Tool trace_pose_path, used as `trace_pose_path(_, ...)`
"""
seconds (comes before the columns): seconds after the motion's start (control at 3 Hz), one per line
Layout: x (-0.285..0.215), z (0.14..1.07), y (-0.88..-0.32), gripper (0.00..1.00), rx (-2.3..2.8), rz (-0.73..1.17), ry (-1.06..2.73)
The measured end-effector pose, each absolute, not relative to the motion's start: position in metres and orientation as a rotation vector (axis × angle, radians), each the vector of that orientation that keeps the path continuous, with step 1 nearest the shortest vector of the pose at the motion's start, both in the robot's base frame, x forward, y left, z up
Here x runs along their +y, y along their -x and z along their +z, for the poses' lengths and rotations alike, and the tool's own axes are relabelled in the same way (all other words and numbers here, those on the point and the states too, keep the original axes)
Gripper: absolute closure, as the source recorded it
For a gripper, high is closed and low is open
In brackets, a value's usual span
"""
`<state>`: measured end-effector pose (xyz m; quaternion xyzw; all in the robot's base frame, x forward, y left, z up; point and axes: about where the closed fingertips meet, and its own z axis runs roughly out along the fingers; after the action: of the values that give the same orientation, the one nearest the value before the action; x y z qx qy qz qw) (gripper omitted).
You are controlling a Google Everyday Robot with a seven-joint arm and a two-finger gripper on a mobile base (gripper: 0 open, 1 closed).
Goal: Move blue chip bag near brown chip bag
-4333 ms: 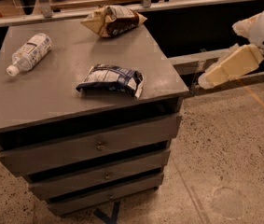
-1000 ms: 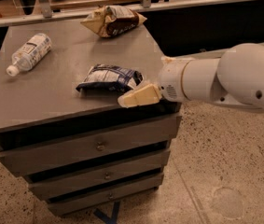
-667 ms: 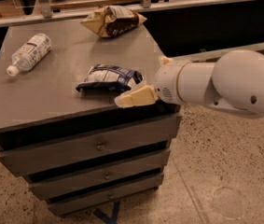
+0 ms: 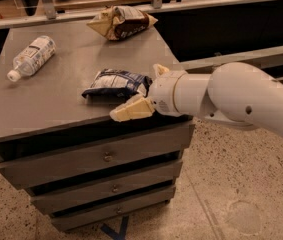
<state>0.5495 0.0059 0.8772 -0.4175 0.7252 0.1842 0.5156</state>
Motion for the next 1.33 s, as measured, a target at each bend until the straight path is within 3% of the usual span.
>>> trace_pose_path(1.0, 0.027, 0.856, -0.56, 0.0, 1.71, 0.39, 1.05)
trace_pose_path(1.33, 0.03, 0.852, -0.567, 0.18, 1.708, 0.377, 1.039)
